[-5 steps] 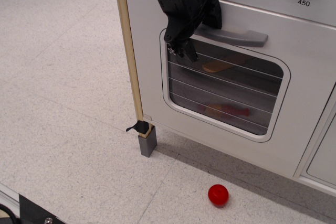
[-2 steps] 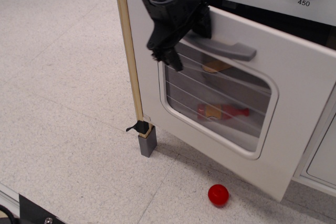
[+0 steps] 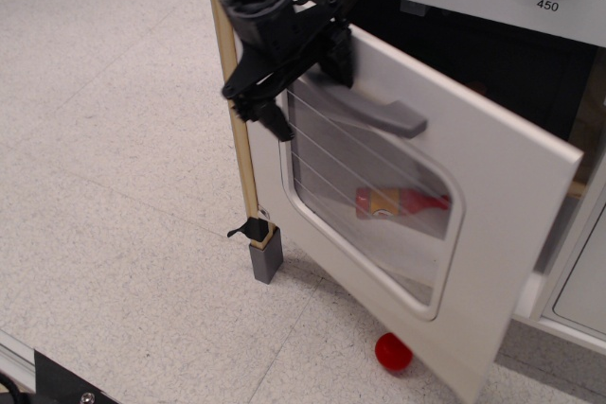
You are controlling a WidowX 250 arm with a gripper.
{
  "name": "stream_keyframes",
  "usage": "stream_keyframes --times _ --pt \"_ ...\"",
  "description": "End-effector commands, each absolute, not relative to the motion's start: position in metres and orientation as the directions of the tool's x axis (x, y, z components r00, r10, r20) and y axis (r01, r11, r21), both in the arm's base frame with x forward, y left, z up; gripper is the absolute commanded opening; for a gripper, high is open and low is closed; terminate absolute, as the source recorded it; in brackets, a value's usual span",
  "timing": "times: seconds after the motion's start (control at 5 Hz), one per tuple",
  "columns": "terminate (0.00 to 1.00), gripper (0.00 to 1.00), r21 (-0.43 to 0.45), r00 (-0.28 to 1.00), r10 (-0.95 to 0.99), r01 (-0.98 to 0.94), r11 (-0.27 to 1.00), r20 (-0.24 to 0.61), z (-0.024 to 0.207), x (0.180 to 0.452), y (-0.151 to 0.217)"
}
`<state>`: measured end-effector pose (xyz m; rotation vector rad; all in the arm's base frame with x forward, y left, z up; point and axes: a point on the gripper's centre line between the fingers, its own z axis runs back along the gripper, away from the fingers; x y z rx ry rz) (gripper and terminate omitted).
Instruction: Open oven
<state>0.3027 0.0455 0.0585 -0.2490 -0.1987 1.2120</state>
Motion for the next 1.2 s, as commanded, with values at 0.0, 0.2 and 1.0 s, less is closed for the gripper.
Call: stream_keyframes --times 0.0,0.2,1.0 --pt "0.00 1.00 -0.298 0.399 0.912 -0.863 0.408 0.091 0.087 0.296 0.080" --pt "0.00 1.00 -0.329 0.444 0.893 -0.835 0.441 0.070 0.112 0.304 0.059" --pt "0.00 1.00 -0.287 0.415 0.909 -0.877 0.386 -0.047 0.141 0.327 -0.043"
